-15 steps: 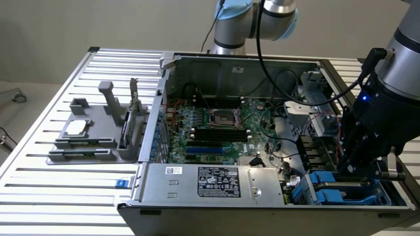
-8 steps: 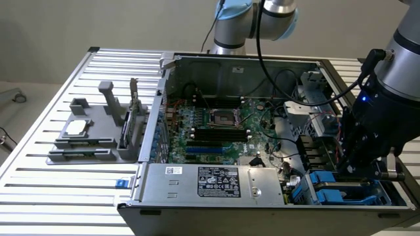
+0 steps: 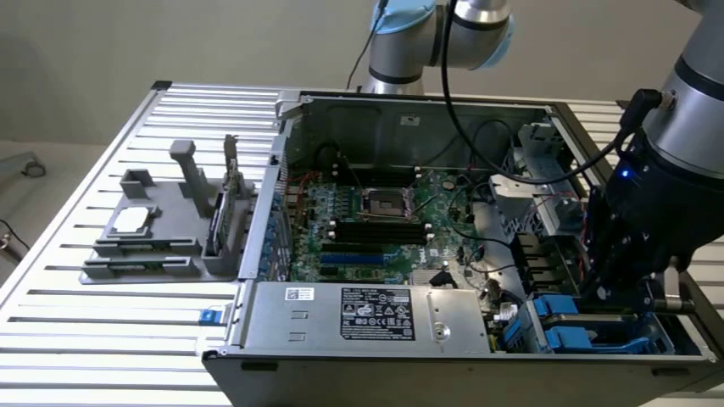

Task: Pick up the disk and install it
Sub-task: 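Insert the first disk wire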

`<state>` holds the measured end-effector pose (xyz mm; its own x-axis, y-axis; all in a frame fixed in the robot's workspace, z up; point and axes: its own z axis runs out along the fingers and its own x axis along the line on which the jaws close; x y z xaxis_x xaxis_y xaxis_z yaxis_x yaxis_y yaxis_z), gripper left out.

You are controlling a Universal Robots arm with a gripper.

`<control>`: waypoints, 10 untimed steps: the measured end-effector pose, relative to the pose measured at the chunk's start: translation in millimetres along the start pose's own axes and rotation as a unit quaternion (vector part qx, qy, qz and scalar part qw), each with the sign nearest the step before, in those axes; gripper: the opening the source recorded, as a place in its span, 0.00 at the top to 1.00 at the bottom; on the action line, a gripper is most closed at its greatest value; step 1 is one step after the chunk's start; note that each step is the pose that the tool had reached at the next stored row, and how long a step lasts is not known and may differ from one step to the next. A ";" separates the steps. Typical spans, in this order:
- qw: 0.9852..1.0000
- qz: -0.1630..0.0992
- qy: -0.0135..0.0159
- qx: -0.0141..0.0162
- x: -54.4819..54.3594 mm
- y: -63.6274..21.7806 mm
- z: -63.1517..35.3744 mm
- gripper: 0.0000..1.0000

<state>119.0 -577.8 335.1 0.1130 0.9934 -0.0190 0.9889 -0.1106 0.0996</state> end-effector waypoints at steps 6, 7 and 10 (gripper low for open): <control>1.000 0.000 0.000 0.000 0.1 -0.2 3.2 0.84; 1.000 0.000 0.000 0.000 0.1 -0.2 3.6 0.84; 1.000 0.000 0.000 0.000 0.1 0.0 3.5 0.82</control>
<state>119.3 -577.8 331.6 0.1130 0.9934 -0.0183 0.9889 -0.1106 0.0996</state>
